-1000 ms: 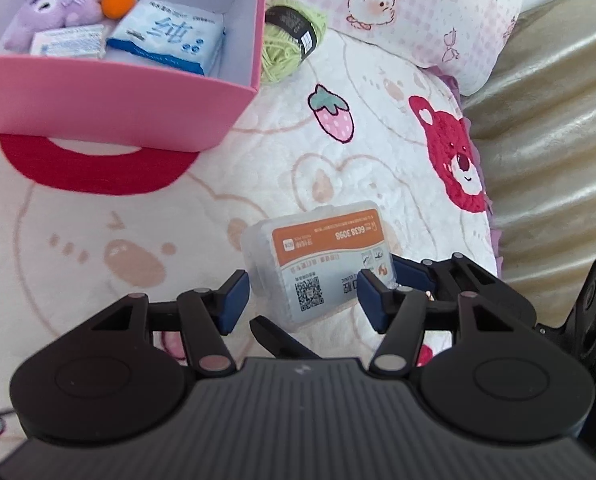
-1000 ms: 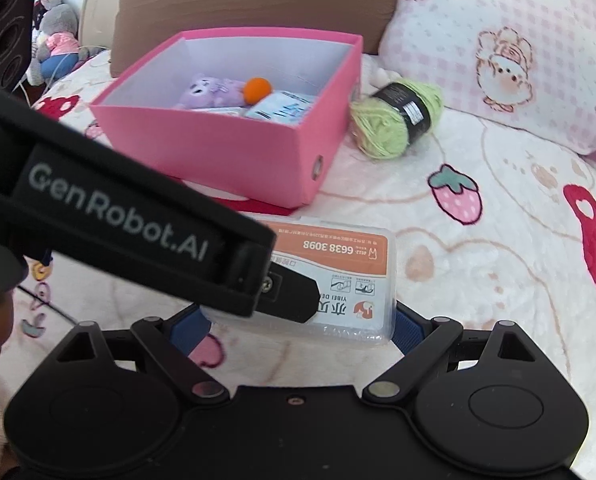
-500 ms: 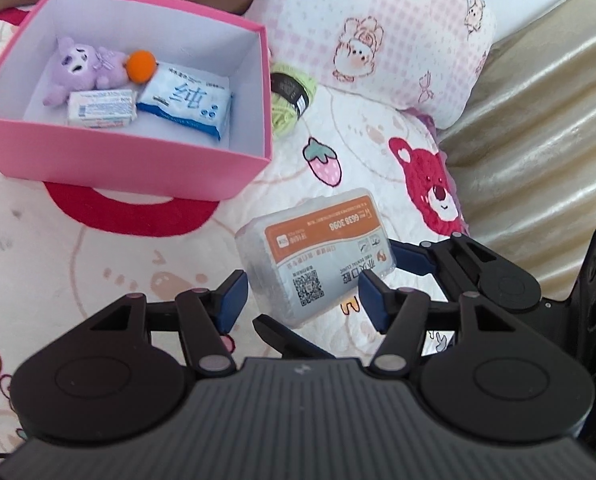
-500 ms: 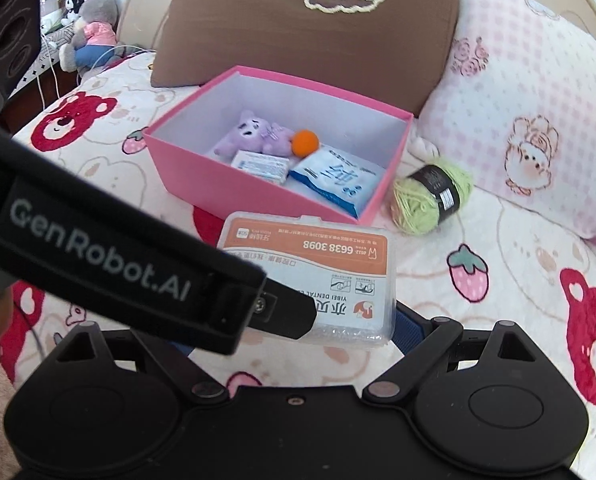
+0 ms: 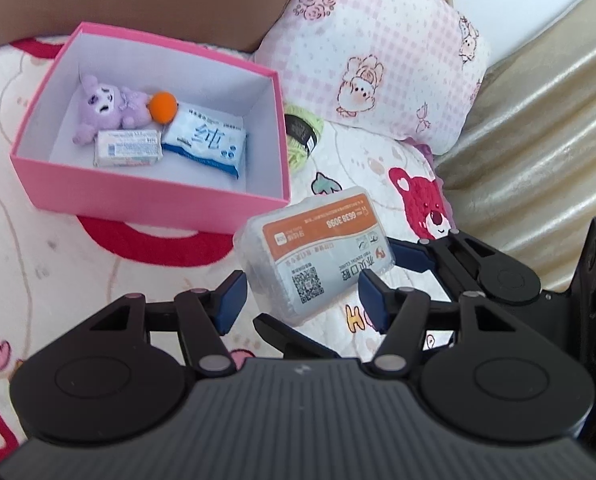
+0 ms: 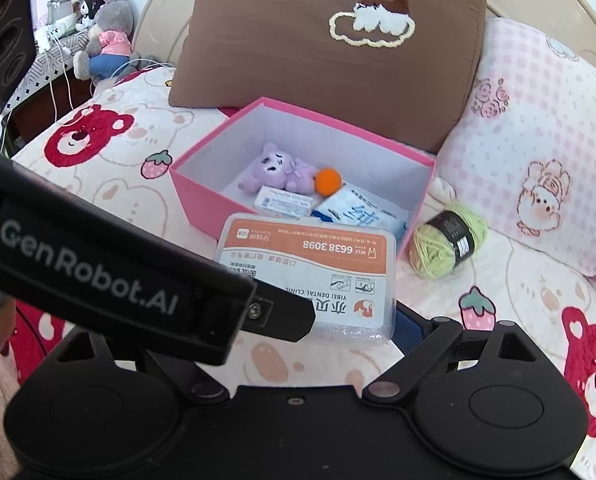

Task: Organize objects
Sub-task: 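Carry the floss box with the left tool over the pink box, then lower the floss box into the pink box and open the left tool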

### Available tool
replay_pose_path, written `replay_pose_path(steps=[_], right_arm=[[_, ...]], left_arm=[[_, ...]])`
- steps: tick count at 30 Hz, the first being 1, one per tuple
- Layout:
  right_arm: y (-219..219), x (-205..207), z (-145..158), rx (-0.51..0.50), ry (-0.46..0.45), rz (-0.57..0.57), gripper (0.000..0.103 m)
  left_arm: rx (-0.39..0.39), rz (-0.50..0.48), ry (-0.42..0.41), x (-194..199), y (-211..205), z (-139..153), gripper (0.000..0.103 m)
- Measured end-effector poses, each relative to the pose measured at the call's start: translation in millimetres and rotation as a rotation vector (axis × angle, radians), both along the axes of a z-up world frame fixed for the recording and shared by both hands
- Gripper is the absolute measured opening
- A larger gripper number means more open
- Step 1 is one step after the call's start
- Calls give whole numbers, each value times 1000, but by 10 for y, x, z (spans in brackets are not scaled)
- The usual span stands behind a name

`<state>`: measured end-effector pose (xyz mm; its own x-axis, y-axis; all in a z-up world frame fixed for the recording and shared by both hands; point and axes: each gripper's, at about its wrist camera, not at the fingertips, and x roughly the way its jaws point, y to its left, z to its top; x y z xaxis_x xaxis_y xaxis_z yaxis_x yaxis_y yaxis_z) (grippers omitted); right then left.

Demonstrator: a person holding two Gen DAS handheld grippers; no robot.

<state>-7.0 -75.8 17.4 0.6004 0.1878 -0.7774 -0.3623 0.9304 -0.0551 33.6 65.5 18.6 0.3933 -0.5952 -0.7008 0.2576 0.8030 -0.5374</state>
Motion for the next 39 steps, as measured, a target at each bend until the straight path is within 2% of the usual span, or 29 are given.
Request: replay_pose_path(steps=[5,14,24,28,29,30,31,35,39], right_arm=[[124,42,38,-43,8,57,94],[249,223,-5,-8,16,71,94],[226,740,14,49,12,56,94],[288,1010,-60,39,0,71,94],[307,1072,-94,33,2,76,90],[329,1141,-134,38,3,84,75],[338,1206,-168,66,23,95,72],[371,1473,-336,84,76,48,69],[279,1689,-513,152,150,17,65]], left_arm=[[-34,-5,19,32,134,-35,58],[4,34,-23,111,252,-61,59],[-37,41,35,732,361,-125,59],[2,79,24,1016,376,-224,59],[2,89,35,1096,384,-280,56],[-45,77,61,1182,395,-349,61],[-54,91,76,1258,404,-407,59],[-10,111,80,1485,356,-589,56],[-11,116,118,1644,368,-751,54]])
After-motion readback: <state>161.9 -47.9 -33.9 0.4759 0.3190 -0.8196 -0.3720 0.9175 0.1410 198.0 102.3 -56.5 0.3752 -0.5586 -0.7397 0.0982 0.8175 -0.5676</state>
